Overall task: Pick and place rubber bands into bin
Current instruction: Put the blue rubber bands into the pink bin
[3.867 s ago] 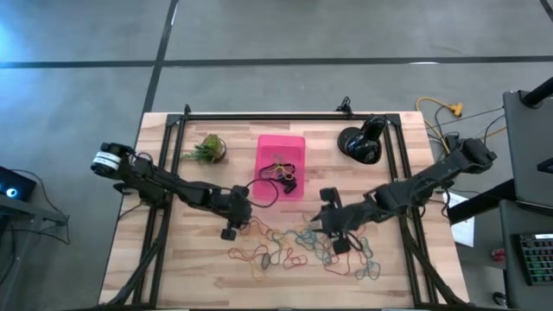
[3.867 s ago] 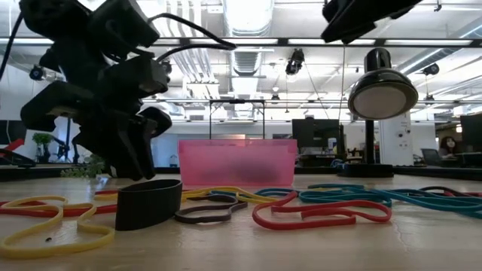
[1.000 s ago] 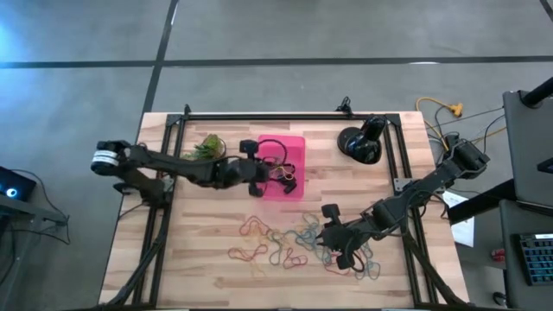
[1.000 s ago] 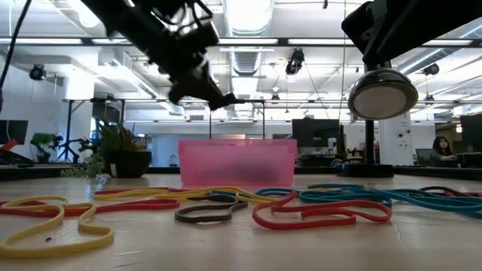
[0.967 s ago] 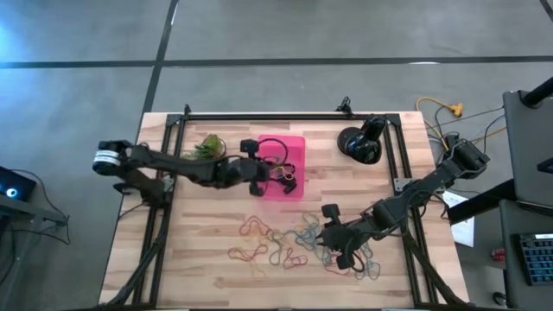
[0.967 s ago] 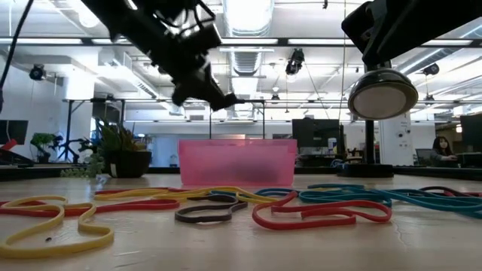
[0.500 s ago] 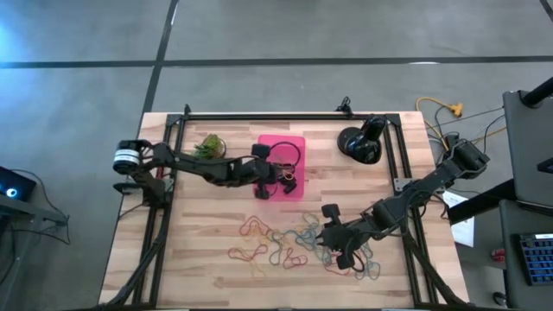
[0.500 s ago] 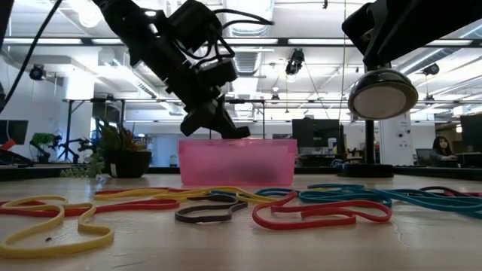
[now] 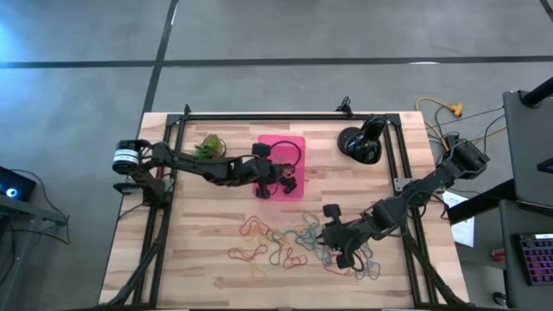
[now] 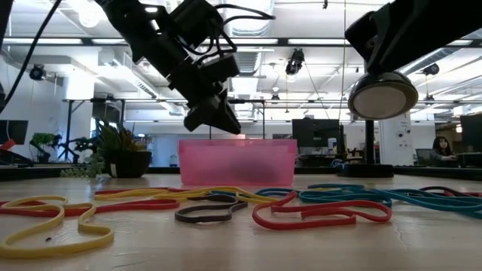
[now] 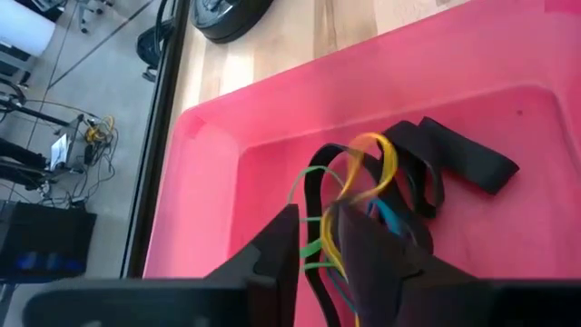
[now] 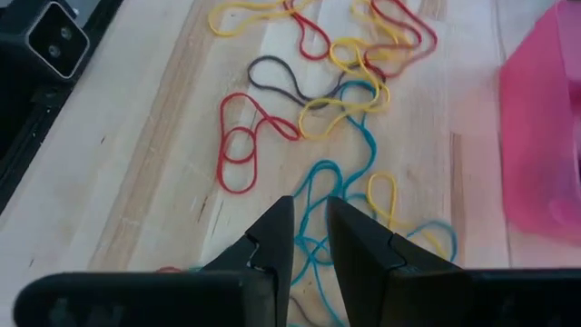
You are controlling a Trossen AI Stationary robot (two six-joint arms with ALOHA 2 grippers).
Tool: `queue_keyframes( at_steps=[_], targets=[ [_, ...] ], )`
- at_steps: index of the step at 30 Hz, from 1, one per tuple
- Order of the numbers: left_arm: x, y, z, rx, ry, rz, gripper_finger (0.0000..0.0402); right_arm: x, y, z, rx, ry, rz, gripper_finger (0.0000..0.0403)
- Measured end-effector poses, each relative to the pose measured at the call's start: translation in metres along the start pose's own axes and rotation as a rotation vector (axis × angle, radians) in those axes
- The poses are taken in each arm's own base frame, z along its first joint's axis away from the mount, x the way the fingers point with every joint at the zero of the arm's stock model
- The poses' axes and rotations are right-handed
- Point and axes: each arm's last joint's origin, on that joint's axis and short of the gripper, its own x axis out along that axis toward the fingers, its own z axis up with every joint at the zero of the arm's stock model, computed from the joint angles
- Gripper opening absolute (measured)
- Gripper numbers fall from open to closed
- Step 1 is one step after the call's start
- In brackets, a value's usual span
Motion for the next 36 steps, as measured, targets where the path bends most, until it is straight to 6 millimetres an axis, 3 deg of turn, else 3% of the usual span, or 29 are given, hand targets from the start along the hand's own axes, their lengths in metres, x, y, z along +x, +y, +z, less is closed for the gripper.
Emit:
queue_keyframes(
  at_steps=[8, 14, 21, 27, 36],
  targets=[
    [-0.006, -0.002, 0.001, -0.018, 0.008, -0.009, 0.0077, 0.006, -0.005, -0.024, 0.098, 0.11, -0.039, 0.0063],
    [-0.021, -0.007, -0.003, -0.043, 0.083, -0.061, 0.0077, 0.003, -0.012, -0.044, 0.264, 0.272, -0.14, 0.0063],
    [-0.036, -0.018, -0.005, -0.101, 0.15, -0.116, 0.0077, 0.009, -0.014, -0.038, 0.16, 0.132, -0.266, 0.0063],
    [-0.045, -0.033, -0.005, -0.044, 0.172, -0.162, 0.0077, 0.027, -0.017, -0.034, 0.063, 0.102, -0.275, 0.0061],
    [-0.067, -0.035, 0.002, -0.067, 0.136, -0.18, 0.0077, 0.059, -0.049, -0.039, 0.111, 0.178, -0.37, 0.0059]
  ],
)
